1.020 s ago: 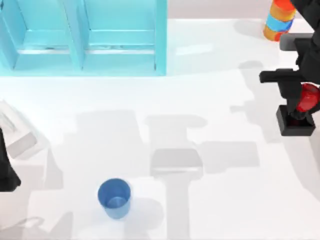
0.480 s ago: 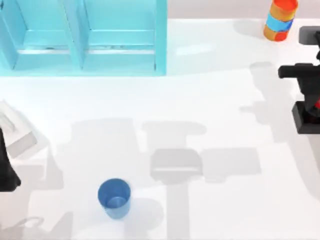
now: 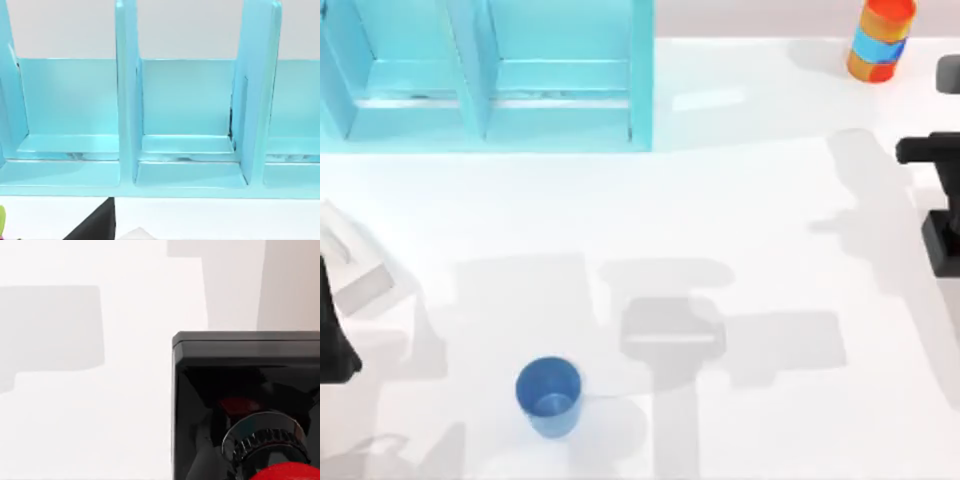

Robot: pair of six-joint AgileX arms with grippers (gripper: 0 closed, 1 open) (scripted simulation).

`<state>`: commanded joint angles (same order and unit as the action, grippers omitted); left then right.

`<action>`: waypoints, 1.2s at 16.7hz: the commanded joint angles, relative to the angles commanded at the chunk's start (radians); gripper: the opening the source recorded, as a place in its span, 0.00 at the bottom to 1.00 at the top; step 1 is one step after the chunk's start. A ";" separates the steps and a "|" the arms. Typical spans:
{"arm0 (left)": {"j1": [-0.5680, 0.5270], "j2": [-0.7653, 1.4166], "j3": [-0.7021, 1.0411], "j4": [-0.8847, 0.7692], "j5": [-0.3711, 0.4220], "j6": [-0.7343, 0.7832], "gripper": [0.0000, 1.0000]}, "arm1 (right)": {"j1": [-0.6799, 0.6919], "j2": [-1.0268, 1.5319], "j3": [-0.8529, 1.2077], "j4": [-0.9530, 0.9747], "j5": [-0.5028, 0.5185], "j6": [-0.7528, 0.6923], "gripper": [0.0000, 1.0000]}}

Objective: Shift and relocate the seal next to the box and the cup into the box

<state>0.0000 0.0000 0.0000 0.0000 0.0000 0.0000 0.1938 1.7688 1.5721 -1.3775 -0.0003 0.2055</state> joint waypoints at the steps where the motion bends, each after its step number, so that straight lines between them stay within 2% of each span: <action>1: 0.000 0.000 0.000 0.000 0.000 0.000 1.00 | 0.000 0.001 -0.014 0.014 0.000 0.000 0.00; 8: 0.000 0.000 0.000 0.000 0.000 0.000 1.00 | -0.001 0.013 -0.222 0.235 0.000 0.002 0.00; 13: 0.000 0.000 0.000 0.000 0.000 0.000 1.00 | -0.001 0.014 -0.236 0.249 0.000 0.002 0.00; 20: 0.000 0.000 0.000 0.000 0.000 0.000 1.00 | -0.001 0.014 -0.236 0.249 0.000 0.002 0.53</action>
<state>0.0000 0.0000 0.0000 0.0000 0.0000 0.0000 0.1926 1.7824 1.3364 -1.1286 -0.0004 0.2074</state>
